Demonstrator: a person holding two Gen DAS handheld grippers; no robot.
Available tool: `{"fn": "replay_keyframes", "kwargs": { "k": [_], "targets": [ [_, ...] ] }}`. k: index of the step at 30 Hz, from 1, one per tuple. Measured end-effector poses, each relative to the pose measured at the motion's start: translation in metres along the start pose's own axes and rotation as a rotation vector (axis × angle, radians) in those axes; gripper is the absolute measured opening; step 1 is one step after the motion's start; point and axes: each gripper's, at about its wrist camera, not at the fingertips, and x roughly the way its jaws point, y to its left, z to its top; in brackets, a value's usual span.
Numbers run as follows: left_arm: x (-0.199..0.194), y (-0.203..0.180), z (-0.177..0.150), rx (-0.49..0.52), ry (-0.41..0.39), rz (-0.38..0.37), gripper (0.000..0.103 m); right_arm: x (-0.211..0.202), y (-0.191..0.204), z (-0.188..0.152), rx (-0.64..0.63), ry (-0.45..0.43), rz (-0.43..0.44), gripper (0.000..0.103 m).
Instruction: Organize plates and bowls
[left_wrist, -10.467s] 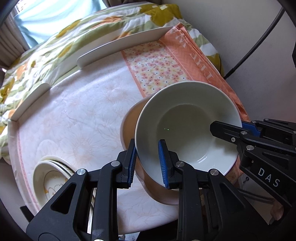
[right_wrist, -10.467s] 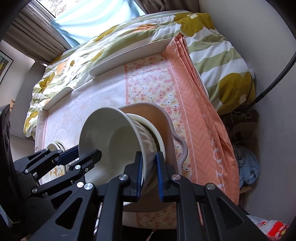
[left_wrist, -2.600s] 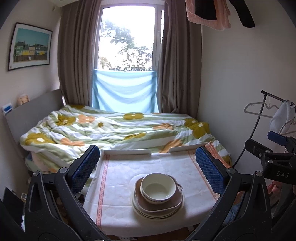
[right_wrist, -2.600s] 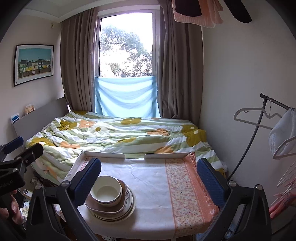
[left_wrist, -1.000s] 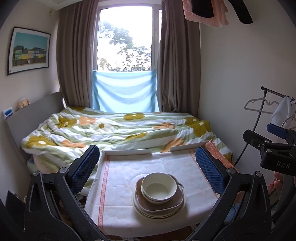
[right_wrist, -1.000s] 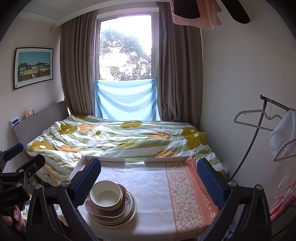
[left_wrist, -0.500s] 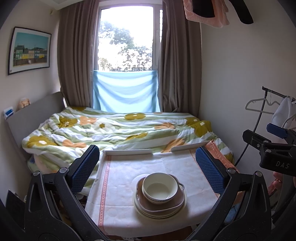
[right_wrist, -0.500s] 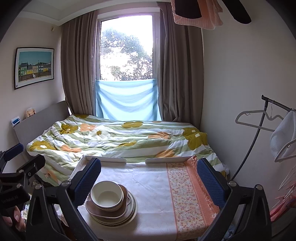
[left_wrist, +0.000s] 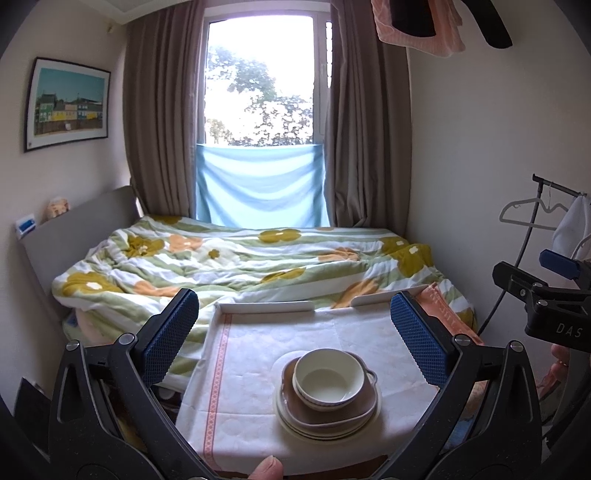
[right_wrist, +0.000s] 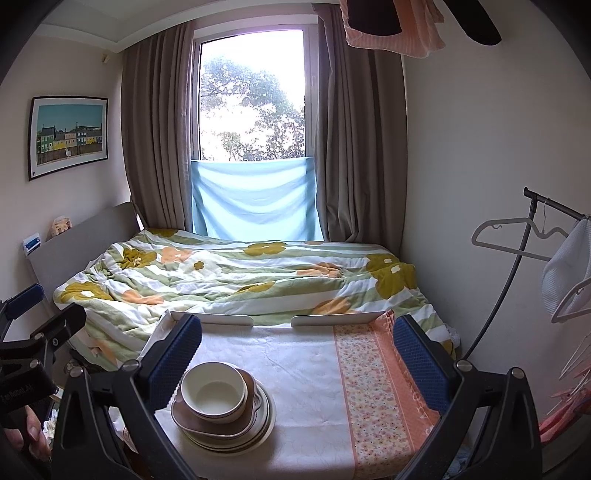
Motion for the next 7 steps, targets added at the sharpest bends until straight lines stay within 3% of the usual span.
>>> {"fn": "replay_keyframes", "kwargs": {
  "k": [7],
  "targets": [
    [-0.0007, -0.0014, 0.0002, 0.012, -0.029, 0.030, 0.103, 0.0032, 0.0028, 0.0033, -0.003, 0.001, 0.003, 0.103]
  ]
}}
